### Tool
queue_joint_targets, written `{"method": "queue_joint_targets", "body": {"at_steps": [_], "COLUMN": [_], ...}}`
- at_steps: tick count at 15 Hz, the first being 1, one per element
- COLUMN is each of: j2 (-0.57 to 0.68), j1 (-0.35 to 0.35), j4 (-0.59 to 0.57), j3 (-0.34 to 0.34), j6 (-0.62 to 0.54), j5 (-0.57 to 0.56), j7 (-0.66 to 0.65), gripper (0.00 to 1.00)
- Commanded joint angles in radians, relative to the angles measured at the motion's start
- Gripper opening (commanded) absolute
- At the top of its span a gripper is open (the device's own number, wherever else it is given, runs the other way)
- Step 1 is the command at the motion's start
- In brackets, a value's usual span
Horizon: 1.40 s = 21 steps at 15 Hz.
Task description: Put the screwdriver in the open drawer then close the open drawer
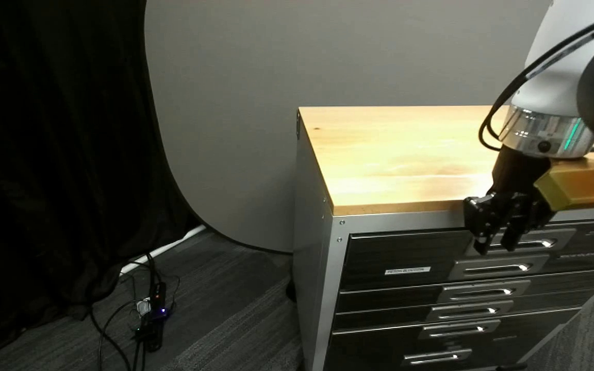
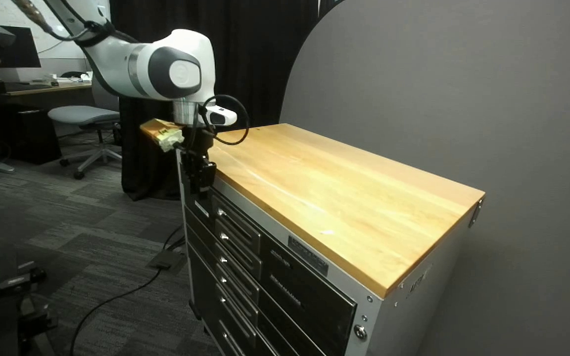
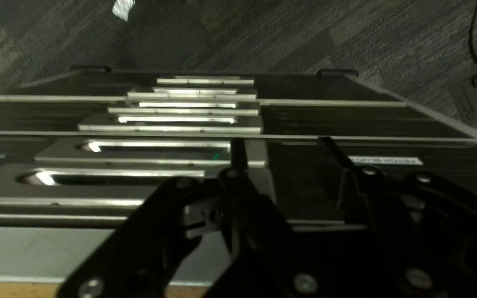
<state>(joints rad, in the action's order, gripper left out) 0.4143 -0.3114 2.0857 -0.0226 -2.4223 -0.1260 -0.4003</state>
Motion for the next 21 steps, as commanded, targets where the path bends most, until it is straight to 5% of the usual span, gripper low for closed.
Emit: {"method": "queue_joint_targets", "body": {"at_steps": [1,4,10,11,21], "j2": [-0.151,-0.212,-0.297,-0.282,-0.295], "j1": [0.046,0.058,0.045,0.052,0.050], "j4": [-0.002,-0.080,-0.327,-0.263,-0.309], "j3": [-0.060,-0.095,-0.155,-0.151,-0.163], "j6": [0.281,0.530,0.924,0.838,0.902], "j5": [0.094,0.139,0.164,0.132,0.142], "j7": [0.075,0.108,0.084,0.081,0.081], "gripper": [0.81,0.99,1.00,1.00,1.00]}}
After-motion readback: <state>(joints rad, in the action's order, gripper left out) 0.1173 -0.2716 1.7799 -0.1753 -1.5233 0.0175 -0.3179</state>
